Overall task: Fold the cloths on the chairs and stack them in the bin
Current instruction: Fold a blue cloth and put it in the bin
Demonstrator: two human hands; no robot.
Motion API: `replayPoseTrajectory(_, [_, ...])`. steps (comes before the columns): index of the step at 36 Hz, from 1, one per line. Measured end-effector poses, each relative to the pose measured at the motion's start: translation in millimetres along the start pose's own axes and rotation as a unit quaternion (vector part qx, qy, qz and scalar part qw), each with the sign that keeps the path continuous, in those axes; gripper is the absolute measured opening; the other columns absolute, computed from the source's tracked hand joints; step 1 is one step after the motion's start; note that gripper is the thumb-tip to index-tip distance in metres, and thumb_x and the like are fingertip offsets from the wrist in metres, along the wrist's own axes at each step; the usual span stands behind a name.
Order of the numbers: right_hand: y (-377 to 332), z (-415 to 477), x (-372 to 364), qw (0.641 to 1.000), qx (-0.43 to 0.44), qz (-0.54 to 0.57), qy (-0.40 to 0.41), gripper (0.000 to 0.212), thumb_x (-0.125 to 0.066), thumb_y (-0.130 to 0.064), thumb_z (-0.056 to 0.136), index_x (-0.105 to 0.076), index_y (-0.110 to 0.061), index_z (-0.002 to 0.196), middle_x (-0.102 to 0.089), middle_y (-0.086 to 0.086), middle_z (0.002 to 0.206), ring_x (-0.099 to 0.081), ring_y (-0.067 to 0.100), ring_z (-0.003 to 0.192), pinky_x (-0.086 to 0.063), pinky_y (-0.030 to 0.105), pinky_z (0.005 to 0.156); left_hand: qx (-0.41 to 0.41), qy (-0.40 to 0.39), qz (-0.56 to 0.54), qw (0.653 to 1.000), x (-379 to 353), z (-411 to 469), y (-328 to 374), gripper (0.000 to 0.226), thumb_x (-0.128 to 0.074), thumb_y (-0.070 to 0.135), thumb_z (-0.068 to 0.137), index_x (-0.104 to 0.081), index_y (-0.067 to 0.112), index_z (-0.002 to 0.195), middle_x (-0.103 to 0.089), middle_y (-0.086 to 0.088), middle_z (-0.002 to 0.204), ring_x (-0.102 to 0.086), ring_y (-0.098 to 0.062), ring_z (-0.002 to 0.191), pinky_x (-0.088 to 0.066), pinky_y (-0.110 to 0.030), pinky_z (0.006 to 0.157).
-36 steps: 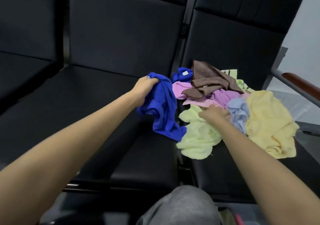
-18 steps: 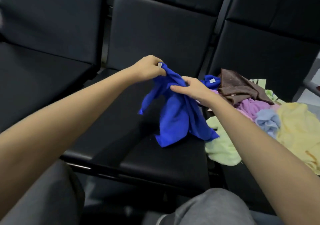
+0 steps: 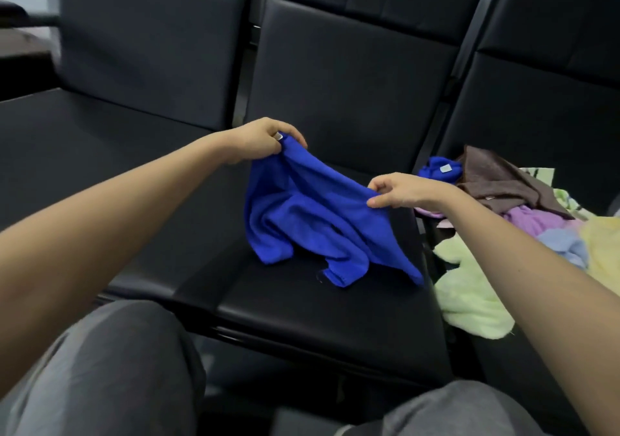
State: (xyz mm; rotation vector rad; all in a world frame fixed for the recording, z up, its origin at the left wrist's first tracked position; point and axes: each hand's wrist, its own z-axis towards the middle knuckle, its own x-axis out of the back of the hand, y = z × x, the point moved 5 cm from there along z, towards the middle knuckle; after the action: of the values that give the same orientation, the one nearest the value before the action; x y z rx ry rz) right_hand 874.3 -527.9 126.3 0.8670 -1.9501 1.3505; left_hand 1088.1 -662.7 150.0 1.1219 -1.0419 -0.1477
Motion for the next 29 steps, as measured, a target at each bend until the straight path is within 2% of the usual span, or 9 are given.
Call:
replayPoseTrajectory(3, [3.2, 9.0, 16.3, 0.989, 0.007, 0.065, 0.133, 0.018, -0.053, -0.011, 0.093, -0.048, -0.022, 0.079, -0.051, 0.003, 0.079, -0.044, 0.015, 0.073, -0.031, 0.027, 0.057, 0.042, -0.016, 0.023, 0.999, 5.5, -1.1, -4.4, 0.040, -0.038, -0.010, 0.081, -0.068, 0.011, 0.097, -0.066, -0.005, 0.090, -0.062, -0.016, 0.081, -0.050, -0.022, 0.072])
replayPoseTrajectory(6, [0.3, 11.4, 30.0, 0.978, 0.034, 0.048, 0.201, 0.016, -0.055, -0.019, 0.092, -0.049, -0.024, 0.078, -0.055, 0.000, 0.081, -0.049, 0.015, 0.075, -0.036, 0.031, 0.068, 0.065, 0.056, 0.019, 0.996, 15.9, 2.4, -5.2, 0.023, -0.040, -0.010, 0.077, -0.061, -0.005, 0.085, -0.056, -0.007, 0.076, -0.051, -0.019, 0.070, -0.041, -0.021, 0.058])
replayPoseTrajectory(9, [-5.1, 10.5, 31.0, 0.988, 0.044, 0.028, 0.144, 0.009, -0.063, -0.030, 0.089, -0.060, -0.022, 0.085, -0.061, -0.003, 0.083, -0.052, 0.011, 0.075, -0.039, 0.027, 0.068, 0.071, 0.154, -0.033, 0.985, 30.7, 7.9, -3.1, 0.022, -0.035, -0.012, 0.077, -0.048, 0.003, 0.067, -0.043, 0.002, 0.054, -0.039, -0.010, 0.050, -0.027, -0.015, 0.040])
replayPoseTrajectory(13, [-0.5, 4.4, 13.9, 1.000, -0.013, -0.010, -0.019, 0.041, -0.074, -0.037, 0.077, -0.067, -0.004, 0.100, -0.068, 0.009, 0.094, -0.057, 0.016, 0.084, -0.044, 0.034, 0.078, 0.110, 0.160, -0.039, 0.980, 40.6, 11.3, -7.5, 0.027, -0.030, -0.008, 0.078, -0.050, 0.010, 0.080, -0.032, -0.003, 0.062, -0.029, -0.015, 0.053, -0.025, -0.017, 0.043])
replayPoseTrajectory(17, [19.5, 4.4, 6.5, 0.996, -0.054, -0.063, -0.046, 0.006, -0.066, -0.009, 0.086, -0.069, -0.012, 0.090, -0.069, 0.013, 0.098, -0.060, 0.018, 0.086, -0.049, 0.033, 0.082, 0.252, 0.069, -0.056, 0.964, 34.4, 1.2, -21.6, 0.024, -0.035, 0.007, 0.089, -0.052, 0.008, 0.105, -0.051, -0.011, 0.090, -0.053, -0.025, 0.070, -0.050, -0.028, 0.050])
replayPoseTrajectory(20, [37.2, 5.8, 14.8, 0.997, -0.069, -0.028, 0.035, 0.011, -0.058, -0.008, 0.089, -0.065, -0.016, 0.090, -0.067, 0.010, 0.095, -0.060, 0.019, 0.087, -0.050, 0.031, 0.081, 0.301, 0.032, -0.137, 0.943, 26.8, -5.4, -26.9, 0.027, -0.038, 0.016, 0.099, -0.040, 0.000, 0.121, -0.046, -0.020, 0.119, -0.060, -0.042, 0.102, -0.055, -0.042, 0.062])
replayPoseTrajectory(23, [36.2, 6.2, 35.9, 0.980, -0.045, 0.038, 0.192, 0.017, -0.052, -0.004, 0.093, -0.059, -0.015, 0.082, -0.058, 0.003, 0.080, -0.050, 0.009, 0.071, -0.039, 0.011, 0.055, 0.259, 0.086, -0.278, 0.921, 28.0, 0.9, -22.1, 0.027, -0.038, 0.015, 0.102, -0.041, -0.003, 0.123, -0.049, -0.021, 0.114, -0.061, -0.042, 0.095, -0.053, -0.045, 0.060])
replayPoseTrajectory(26, [22.8, 4.8, 67.7, 0.918, 0.007, 0.122, 0.378, 0.018, -0.051, 0.001, 0.092, -0.066, -0.004, 0.101, -0.059, 0.007, 0.090, -0.052, 0.003, 0.071, -0.036, 0.006, 0.057, 0.136, 0.162, -0.434, 0.876, 37.9, 16.1, -8.7, 0.022, -0.034, 0.004, 0.099, -0.054, 0.012, 0.095, -0.054, -0.011, 0.097, -0.059, -0.027, 0.082, -0.058, -0.043, 0.054])
replayPoseTrajectory(29, [1.2, -5.0, 94.3, 0.833, 0.056, 0.231, 0.499, 0.023, -0.050, 0.003, 0.090, -0.068, -0.003, 0.103, -0.061, 0.004, 0.092, -0.054, 0.009, 0.085, -0.039, 0.004, 0.062, 0.010, 0.213, -0.533, 0.819, 51.0, 26.1, 8.4, 0.031, -0.035, -0.005, 0.093, -0.059, 0.015, 0.089, -0.059, -0.006, 0.092, -0.057, -0.022, 0.090, -0.055, -0.037, 0.070])
